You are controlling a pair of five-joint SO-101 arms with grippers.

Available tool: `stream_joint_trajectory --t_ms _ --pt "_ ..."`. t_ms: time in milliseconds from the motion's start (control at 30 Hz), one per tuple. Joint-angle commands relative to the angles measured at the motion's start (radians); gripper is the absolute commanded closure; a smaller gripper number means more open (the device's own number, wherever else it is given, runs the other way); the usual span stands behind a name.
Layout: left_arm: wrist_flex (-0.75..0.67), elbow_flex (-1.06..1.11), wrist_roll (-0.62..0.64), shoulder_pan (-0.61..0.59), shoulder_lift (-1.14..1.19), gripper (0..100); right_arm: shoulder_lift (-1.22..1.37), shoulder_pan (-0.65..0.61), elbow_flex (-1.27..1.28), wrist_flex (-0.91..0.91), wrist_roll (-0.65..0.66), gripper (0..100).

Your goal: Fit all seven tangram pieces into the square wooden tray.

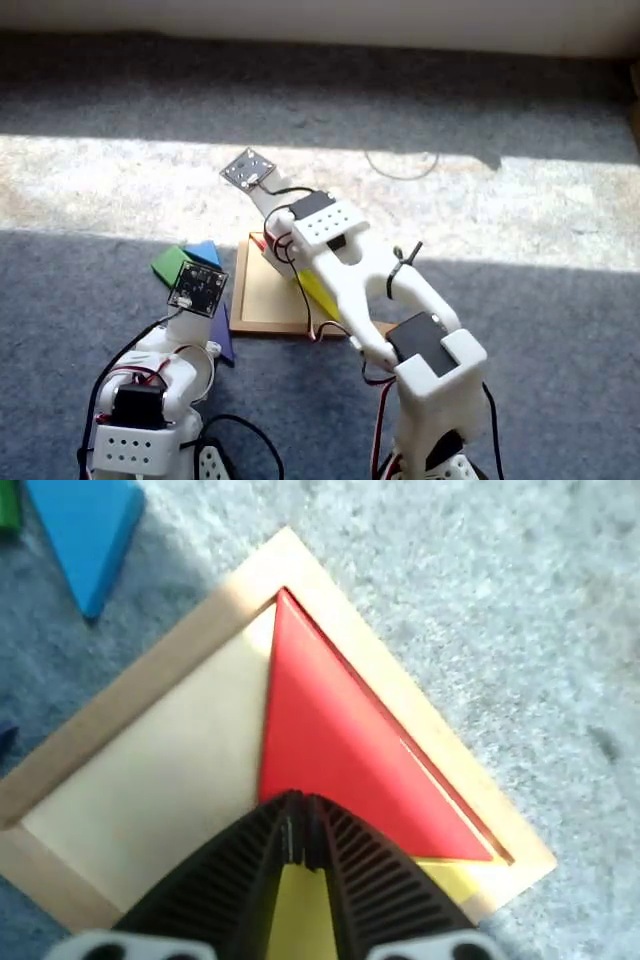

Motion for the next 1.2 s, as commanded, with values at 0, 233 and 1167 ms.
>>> stream_joint_trajectory --t_ms 0,233,1167 --pt "0.002 0.021 0.008 -0.013 -0.03 99 -0.16 0.015 -0.045 0.076 -0.011 98.1" --pt "0.002 0.021 0.008 -0.013 -0.03 99 -0.45 0.065 -0.038 0.34 -0.011 98.1" --pt "0.002 0.021 0.008 -0.013 -0.03 99 -1.082 0.22 0.792 0.298 -0.011 83.8"
